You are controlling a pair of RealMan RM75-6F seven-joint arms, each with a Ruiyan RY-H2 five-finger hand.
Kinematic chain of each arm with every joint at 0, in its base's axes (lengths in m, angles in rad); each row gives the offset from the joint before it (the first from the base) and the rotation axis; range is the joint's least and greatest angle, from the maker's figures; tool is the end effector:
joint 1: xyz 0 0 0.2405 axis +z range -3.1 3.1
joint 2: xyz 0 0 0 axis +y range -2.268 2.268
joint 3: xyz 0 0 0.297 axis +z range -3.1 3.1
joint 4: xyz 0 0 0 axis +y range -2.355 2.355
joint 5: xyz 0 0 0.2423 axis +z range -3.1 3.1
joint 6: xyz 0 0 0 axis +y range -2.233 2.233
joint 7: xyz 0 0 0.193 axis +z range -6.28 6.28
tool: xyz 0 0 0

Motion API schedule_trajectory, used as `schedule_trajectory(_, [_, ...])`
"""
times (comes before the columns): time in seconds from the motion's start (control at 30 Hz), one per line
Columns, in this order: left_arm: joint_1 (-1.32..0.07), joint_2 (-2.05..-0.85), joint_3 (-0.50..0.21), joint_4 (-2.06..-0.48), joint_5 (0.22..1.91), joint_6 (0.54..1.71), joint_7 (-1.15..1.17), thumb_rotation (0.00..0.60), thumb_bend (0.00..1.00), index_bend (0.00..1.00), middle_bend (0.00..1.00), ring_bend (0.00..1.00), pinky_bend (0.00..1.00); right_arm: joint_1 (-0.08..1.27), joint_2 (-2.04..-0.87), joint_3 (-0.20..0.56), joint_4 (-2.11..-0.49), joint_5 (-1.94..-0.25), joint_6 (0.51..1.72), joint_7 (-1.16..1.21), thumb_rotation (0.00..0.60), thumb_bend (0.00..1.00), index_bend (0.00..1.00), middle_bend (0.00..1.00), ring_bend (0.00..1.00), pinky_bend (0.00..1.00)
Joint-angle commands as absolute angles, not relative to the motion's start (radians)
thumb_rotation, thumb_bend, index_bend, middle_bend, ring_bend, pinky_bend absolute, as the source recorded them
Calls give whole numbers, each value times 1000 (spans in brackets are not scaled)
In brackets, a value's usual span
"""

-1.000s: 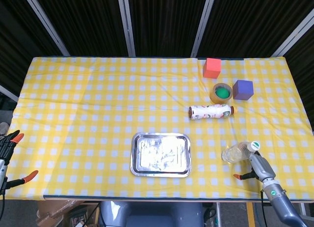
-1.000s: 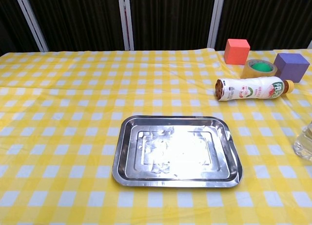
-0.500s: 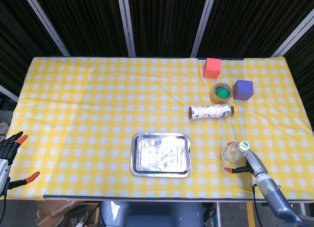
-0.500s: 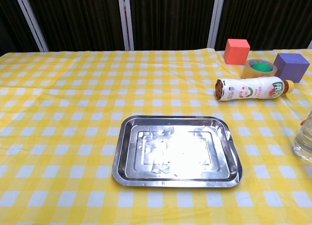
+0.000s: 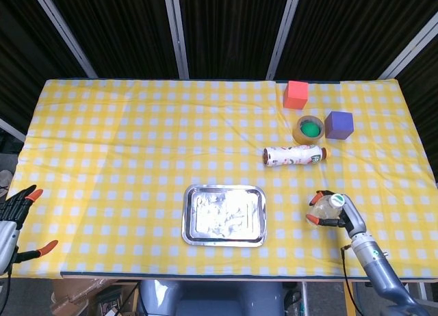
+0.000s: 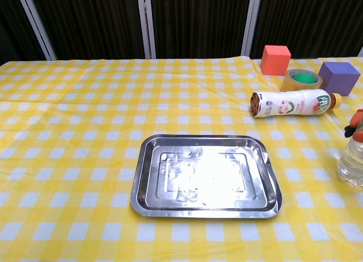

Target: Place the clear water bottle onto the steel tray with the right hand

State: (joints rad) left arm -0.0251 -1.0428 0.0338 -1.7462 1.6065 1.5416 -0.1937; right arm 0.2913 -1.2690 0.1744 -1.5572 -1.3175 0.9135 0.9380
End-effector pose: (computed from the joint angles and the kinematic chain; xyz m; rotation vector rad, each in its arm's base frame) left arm -0.3342 0.1929 0.1496 -1.3560 -1.1200 -1.0847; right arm -0.3449 -0.3206 0.0279 0.9116 -2.0532 1.3169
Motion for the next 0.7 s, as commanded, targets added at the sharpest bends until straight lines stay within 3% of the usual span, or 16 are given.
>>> schedule_trajectory(0.03, [-24,-1042,34,-1750,1605,1542,-198,600,102,78,3,0,0,280,-1289,184,-1546,-1283,936,918,600,332,802,651,312,0])
schedule_trajectory(0.4, [-20,-1035,30,-1751,1606,1555,-214,600,102,77,4,0,0,276,-1280,170,-1594,-1294,954,865,600,343,803,652,313,0])
schedule_trajectory(0.7, [-18,-1021,26,-1744,1622,1575,-281,600,111,79,4,0,0,322,-1210,233,-1852,-1297,976,785,600,365,804,652,313,0])
